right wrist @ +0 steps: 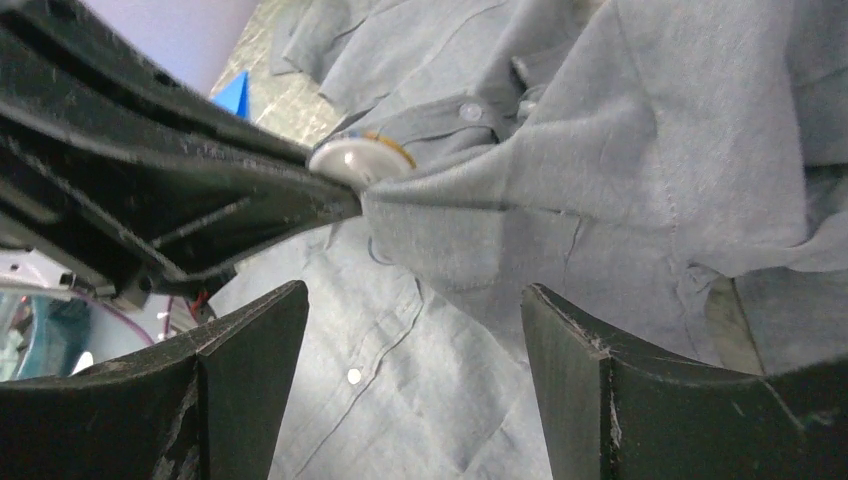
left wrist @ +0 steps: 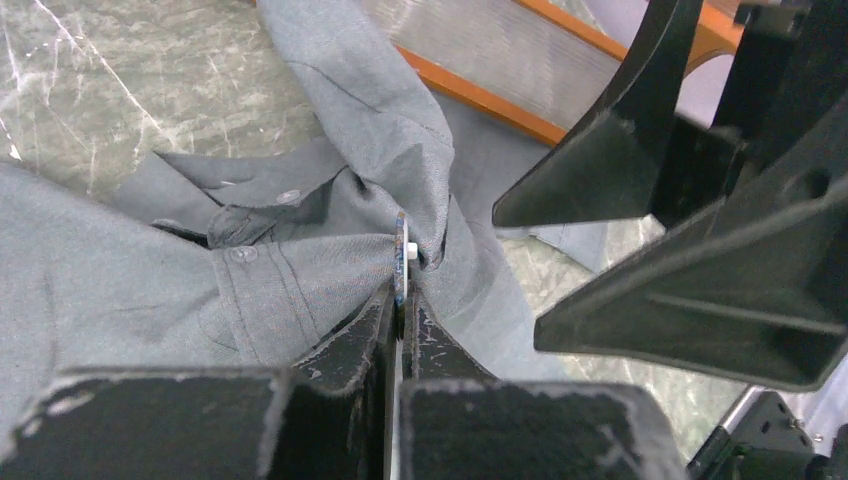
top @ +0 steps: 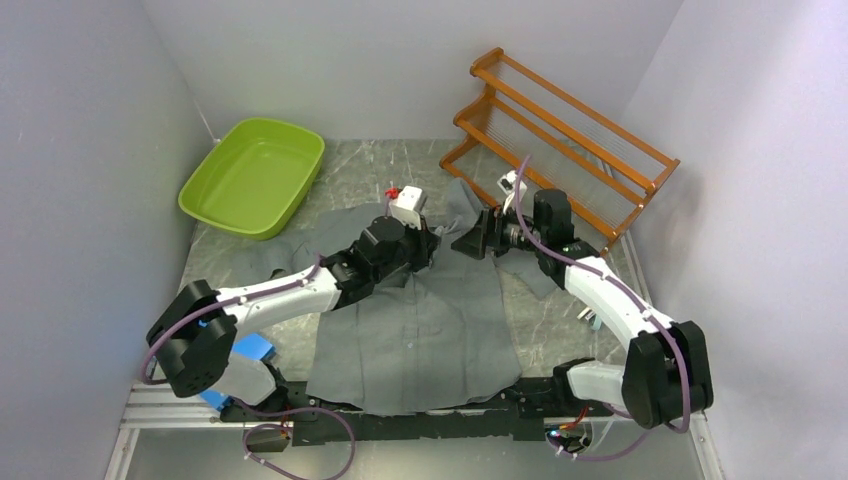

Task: Pin the brooch onto the clothing
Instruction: Pin the brooch to the clothes.

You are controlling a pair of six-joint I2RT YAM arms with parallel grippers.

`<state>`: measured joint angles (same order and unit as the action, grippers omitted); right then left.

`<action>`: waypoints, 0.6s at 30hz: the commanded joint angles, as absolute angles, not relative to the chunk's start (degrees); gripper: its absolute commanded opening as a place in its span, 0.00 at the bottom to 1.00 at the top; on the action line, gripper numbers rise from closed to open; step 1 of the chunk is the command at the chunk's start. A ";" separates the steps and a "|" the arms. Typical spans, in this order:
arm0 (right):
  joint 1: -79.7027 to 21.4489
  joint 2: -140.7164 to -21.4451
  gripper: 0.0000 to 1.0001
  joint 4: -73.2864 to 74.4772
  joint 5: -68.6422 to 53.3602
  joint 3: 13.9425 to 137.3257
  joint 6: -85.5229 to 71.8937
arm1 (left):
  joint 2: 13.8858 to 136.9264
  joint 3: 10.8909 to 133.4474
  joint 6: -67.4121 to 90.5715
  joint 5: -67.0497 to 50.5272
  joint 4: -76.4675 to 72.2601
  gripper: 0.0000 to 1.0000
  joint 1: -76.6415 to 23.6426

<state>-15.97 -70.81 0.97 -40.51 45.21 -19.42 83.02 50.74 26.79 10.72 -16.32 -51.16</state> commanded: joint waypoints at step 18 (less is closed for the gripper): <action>-16.42 -70.18 0.47 -9.79 -46.74 43.78 -16.33 | 77.47 53.31 31.78 -2.28 -16.91 0.03 -49.68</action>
<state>-15.97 -69.41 -9.41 -45.74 40.80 -18.50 79.53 50.76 30.00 1.34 -13.87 -49.82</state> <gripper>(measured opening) 0.515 0.057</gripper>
